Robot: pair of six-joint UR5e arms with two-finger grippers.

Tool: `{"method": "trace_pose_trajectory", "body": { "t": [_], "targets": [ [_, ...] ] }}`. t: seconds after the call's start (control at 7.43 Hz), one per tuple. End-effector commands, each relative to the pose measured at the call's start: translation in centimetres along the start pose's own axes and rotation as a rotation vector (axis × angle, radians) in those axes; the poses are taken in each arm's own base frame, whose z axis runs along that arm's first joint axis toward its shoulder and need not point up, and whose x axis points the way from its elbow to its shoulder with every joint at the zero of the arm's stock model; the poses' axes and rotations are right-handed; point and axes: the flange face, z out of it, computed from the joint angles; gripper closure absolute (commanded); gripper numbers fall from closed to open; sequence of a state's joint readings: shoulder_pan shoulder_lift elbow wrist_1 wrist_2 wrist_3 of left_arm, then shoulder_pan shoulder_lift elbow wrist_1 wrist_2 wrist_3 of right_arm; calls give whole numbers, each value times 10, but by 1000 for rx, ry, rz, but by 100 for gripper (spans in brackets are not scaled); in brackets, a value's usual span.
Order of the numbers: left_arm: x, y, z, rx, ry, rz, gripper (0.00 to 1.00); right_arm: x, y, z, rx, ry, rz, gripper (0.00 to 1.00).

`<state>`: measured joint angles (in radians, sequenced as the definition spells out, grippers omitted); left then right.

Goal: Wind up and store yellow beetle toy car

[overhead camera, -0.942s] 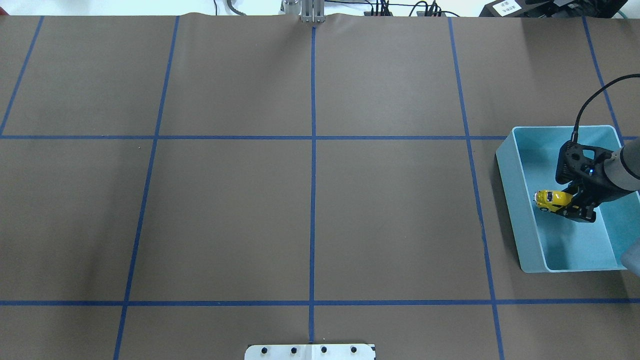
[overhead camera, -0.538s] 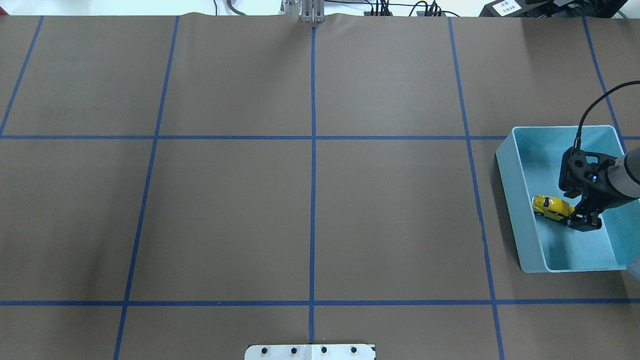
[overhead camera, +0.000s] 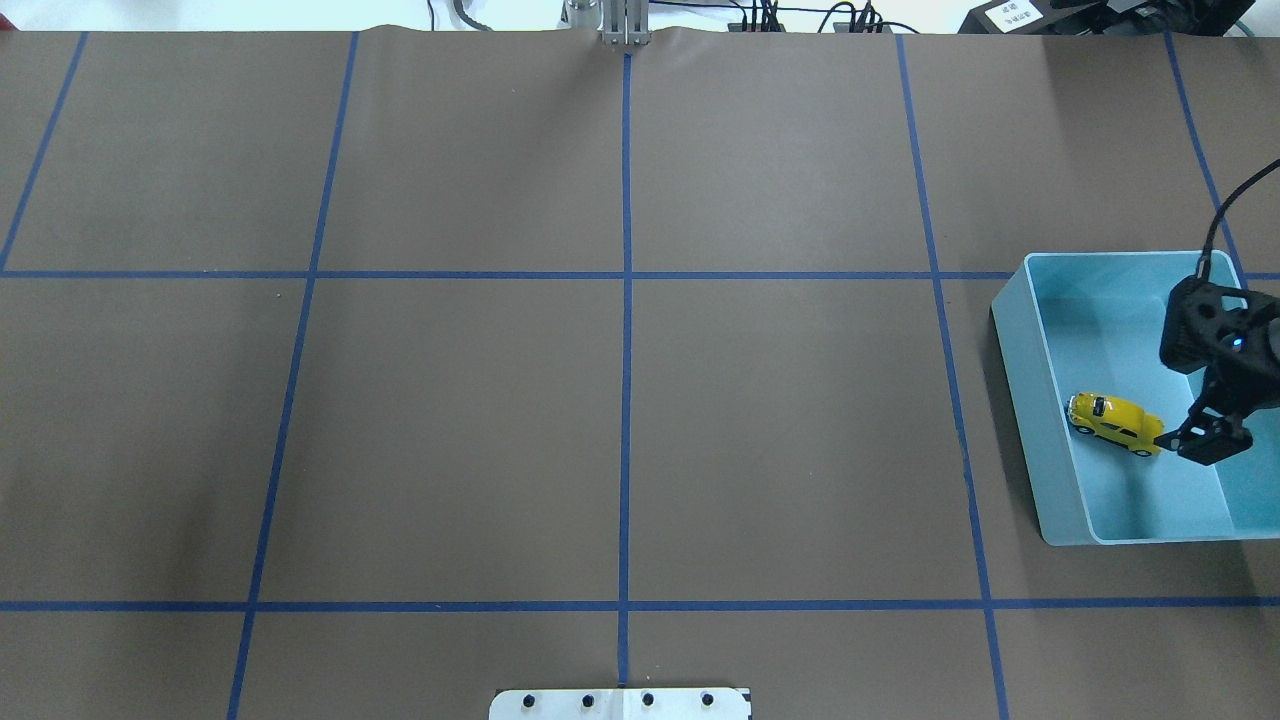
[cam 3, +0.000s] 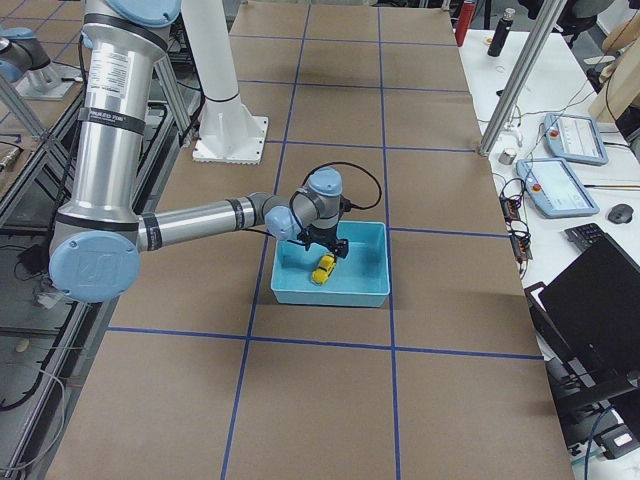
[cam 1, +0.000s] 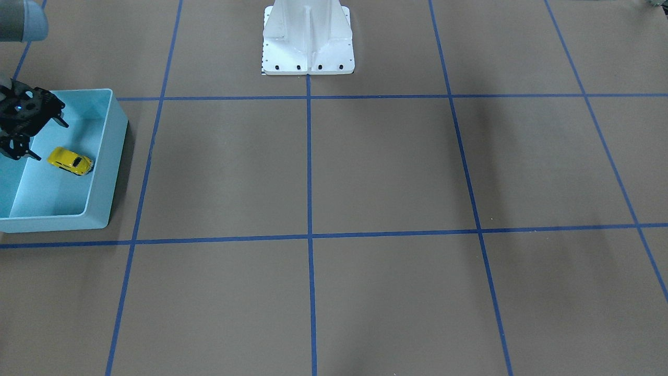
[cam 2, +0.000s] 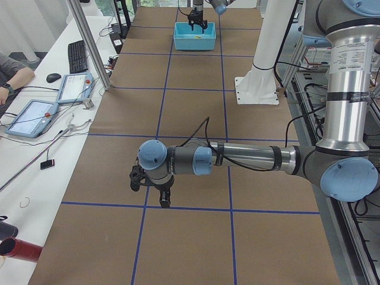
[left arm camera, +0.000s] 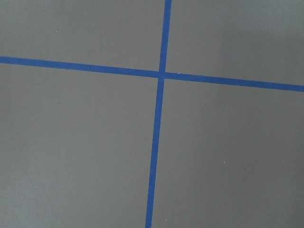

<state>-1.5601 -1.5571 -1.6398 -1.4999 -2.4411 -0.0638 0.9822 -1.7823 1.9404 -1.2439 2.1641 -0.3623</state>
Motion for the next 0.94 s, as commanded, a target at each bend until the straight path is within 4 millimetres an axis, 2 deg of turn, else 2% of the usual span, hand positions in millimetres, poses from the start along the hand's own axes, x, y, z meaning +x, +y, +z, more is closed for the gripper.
{"method": "trace_pose_trajectory", "body": {
  "t": [0.0, 0.27, 0.4, 0.54, 0.67, 0.81],
  "targets": [
    [0, 0, 0, 3, -2, 3, 0, 51, 57, -50, -4, -4, 266, 0],
    [0, 0, 0, 5, -3, 7, 0, 93, 118, -97, -33, -4, 579, 0],
    [2, -1, -2, 11, -3, 17, 0, 108, 148, -113, -42, -15, 708, 0],
    [1, 0, -2, 38, -1, 46, 0, 121, 186, -113, -52, -21, 829, 0],
    [3, 0, -4, 69, -2, 82, 0, 126, 209, -116, -51, -20, 947, 0],
    [2, 1, -3, 71, -4, 85, 0, 126, 221, -125, -71, -41, 1077, 0]
  ]
}}
